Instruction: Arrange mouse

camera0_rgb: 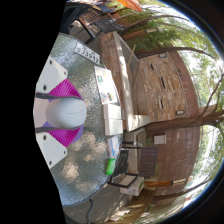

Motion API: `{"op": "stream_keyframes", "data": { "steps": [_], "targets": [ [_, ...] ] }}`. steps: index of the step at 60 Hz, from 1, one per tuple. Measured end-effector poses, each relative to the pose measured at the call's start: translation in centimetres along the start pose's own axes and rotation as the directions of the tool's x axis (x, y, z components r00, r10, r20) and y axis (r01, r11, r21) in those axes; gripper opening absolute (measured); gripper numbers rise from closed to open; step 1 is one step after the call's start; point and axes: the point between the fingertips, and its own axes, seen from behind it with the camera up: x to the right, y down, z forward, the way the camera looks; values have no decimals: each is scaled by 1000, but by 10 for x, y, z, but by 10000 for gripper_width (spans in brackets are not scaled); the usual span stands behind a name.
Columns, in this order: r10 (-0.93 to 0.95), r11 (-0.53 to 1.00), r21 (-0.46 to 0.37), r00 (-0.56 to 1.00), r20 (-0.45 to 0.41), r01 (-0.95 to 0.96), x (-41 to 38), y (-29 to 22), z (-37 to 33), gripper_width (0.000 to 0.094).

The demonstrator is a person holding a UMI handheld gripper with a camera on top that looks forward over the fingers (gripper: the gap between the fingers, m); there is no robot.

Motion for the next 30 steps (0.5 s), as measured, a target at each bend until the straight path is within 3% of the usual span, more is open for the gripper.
{"op": "stream_keyframes", "data": {
  "steps": [5,6,13,15,19,21,30],
  "targets": [
    [6,993,-116,1000,-27,-9,0,36,17,410],
    [3,993,-120,999,-34,-7,-2,58,32,424],
    [-30,991,-132,996,-89,18,7,68,38,547],
    [-37,992,-121,994,-107,24,5,72,32,617],
    [-54,995,-94,992,-114,44,3,54,15,870],
    [-61,995,-88,991,-117,51,3,48,3,839],
    [-84,996,-56,983,-166,75,-10,31,-65,861]
  ]
}}
